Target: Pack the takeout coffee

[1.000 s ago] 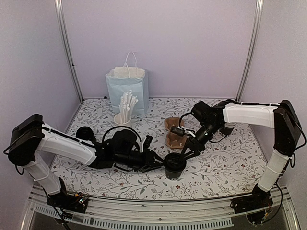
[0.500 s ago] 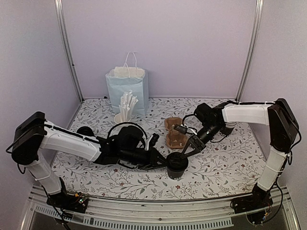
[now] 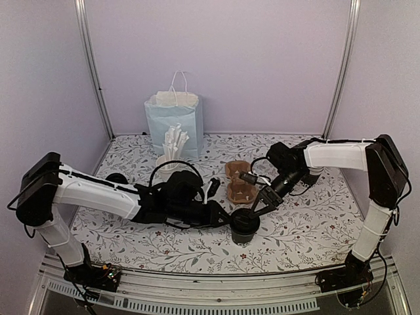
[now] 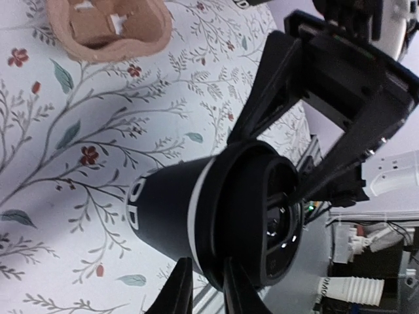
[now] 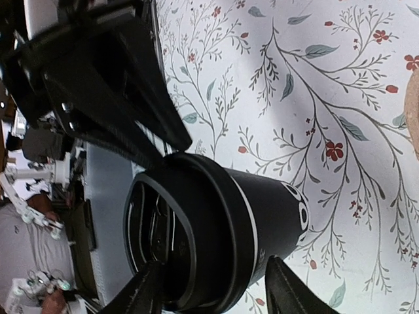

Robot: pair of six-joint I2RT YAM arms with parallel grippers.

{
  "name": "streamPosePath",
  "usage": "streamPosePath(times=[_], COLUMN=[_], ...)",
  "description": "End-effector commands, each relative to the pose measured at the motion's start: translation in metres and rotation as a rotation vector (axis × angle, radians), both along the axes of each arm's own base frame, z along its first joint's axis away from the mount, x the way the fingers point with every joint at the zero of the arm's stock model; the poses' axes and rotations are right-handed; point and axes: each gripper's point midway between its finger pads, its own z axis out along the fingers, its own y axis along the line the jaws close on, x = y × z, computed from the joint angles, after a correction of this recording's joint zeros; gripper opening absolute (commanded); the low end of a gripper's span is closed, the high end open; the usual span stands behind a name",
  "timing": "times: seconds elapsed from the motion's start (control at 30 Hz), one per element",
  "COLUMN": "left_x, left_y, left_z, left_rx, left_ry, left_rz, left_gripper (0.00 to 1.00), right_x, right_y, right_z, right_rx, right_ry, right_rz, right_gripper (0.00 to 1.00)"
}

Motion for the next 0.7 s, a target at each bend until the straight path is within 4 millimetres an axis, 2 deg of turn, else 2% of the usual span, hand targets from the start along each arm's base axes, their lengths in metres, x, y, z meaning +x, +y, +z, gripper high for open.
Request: streamPosePath(times=[0.0,0.1,0.23,0.33,0.5,0.67], left_x=[0.023,0.032,0.039,0.041,0.039,0.036], left_y=[0.045,0.034,0.021,0.016,0.019,0.033], left_z=[-0.057,-0.031,-0.004,0.011,0.028,0.03], left_rx=[0.384,0.373,0.339,0.307,0.282,0.283], left_ry=[-0.145,-0.217,-0.277,-0.3,-0.326,-0.34], left_rz=[0.111,0.124,0.124,0.122,0.124,0.14], left_gripper=[0.21,0.24,0.32,0.34,0.37,0.42], right_x=[-0.019,-0.019,-0.017,-0.014,-0.01,-0.006], right_y=[-0.006,-0.005,-0.007,-0.01,-0.014,-0.014], right_z=[-0.029,-0.01,0.001,0.003,0.008,0.027], right_rx=[-0.117,-0.078,-0.071,-0.083,-0.101,-0.075], right_ry=[-0.09,-0.118,-0.151,-0.167,-0.203,-0.277], right_rz=[0.1,0.109,0.103,0.096,0.087,0.094], right_gripper=[0.63,0.72,0.75,0.76,0.77,0.78])
